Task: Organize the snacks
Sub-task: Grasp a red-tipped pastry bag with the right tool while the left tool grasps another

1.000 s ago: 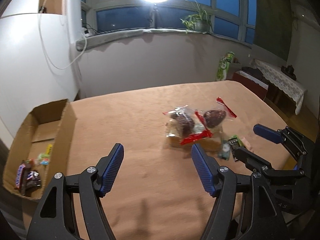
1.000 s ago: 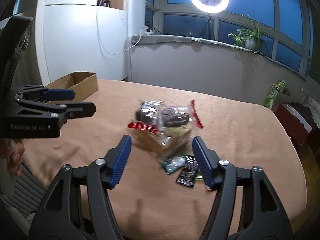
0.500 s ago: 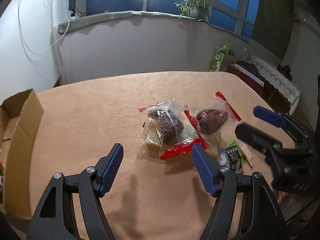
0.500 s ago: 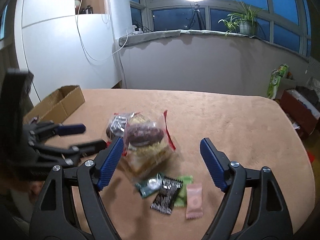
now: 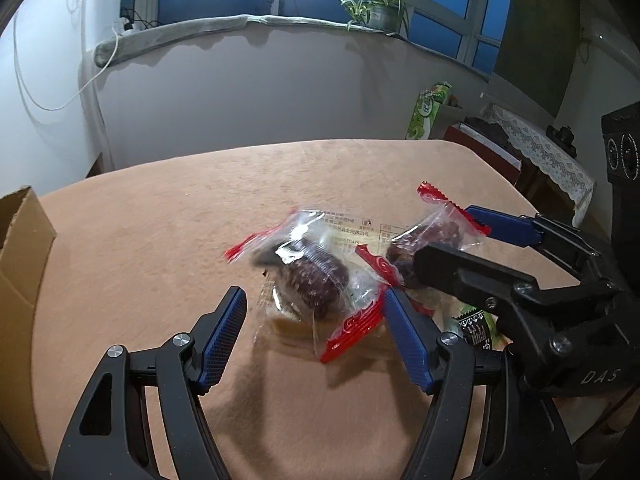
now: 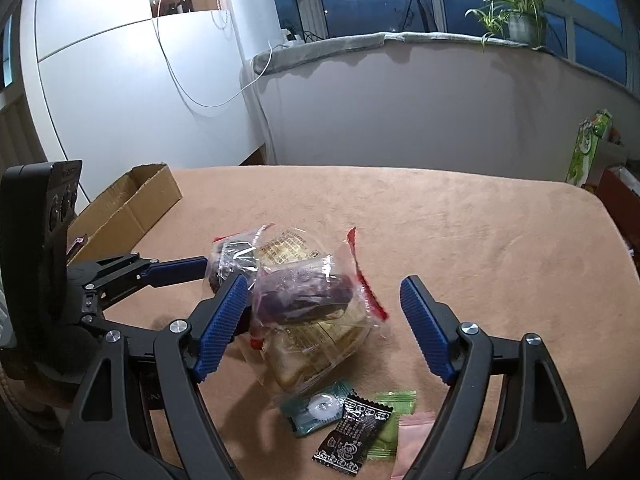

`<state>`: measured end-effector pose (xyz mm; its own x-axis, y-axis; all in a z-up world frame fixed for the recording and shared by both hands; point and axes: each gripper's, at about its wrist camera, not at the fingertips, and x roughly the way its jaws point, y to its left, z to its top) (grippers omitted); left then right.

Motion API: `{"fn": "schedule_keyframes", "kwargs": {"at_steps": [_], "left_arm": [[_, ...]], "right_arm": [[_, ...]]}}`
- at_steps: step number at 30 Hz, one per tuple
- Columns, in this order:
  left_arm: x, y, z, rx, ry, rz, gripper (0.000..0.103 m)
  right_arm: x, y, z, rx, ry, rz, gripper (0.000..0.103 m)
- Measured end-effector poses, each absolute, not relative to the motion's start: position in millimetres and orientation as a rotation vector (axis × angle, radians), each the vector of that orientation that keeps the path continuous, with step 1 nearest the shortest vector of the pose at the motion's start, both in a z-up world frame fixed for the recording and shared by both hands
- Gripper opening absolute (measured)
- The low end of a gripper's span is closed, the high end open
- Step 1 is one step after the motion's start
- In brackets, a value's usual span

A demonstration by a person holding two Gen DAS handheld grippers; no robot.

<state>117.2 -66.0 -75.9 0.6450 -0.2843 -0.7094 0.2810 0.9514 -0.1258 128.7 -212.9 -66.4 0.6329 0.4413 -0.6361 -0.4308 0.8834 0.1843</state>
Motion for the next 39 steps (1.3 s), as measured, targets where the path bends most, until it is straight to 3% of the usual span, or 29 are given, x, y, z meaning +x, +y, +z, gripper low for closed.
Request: {"fn": "schedule_keyframes", "kwargs": {"at_steps": [1, 4, 9, 14, 20, 23, 25, 31, 32, 35, 39], "left_arm": [[118.2, -66.7, -76.8, -0.001, 0.808, -0.324, 0.071], [121.6, -67.6, -79.4, 0.0, 0.812, -0.335, 0.071], [123.5, -65.6, -80.4, -0.011, 0.807, -0.353, 0.067], [120.6, -62.9, -79.1, -0.014, 0.789, -0.362, 0.057], [118.1, -55.6, -74.8, -0.053, 0.768, -0.378, 0.053], [117.0, -52.8, -71.3, -0.052, 0.757, -0.37, 0.04], [115.7, -50.6, -69.7, -0.05, 0.754, -0.368, 0.036], [115.2, -47.0, -74.5, -0.049, 0.793, -0.329, 0.037], [115.5, -44.9, -75.4, -0.061, 0.809, -0.327, 0.04], [110.4, -34.5, -73.4, -0.091, 0.819, -0.296, 0.067], [106.0, -18.8, -65.3, -0.114, 0.795, -0.261, 0.07]], "right_arm": [[130.1, -212.4, -67.3, 0.014, 0.735, 0.5, 0.08], [133.9, -210.2, -70.4, 0.013, 0.751, 0.518, 0.064], [133.2, -206.7, -69.5, -0.007, 0.742, 0.527, 0.054], [129.7, -207.7, -67.3, 0.003, 0.729, 0.526, 0.052], [120.5, -213.9, -65.6, 0.011, 0.717, 0.513, 0.052], [114.2, -216.2, -64.2, 0.012, 0.713, 0.506, 0.052], [110.4, -218.3, -62.8, 0.017, 0.709, 0.501, 0.052], [102.6, -219.5, -62.3, 0.011, 0.709, 0.486, 0.052], [101.7, -219.7, -61.4, 0.011, 0.707, 0.486, 0.052], [99.4, -220.7, -57.3, 0.013, 0.693, 0.483, 0.052], [99.8, -222.3, -53.2, 0.016, 0.679, 0.482, 0.052]]}}
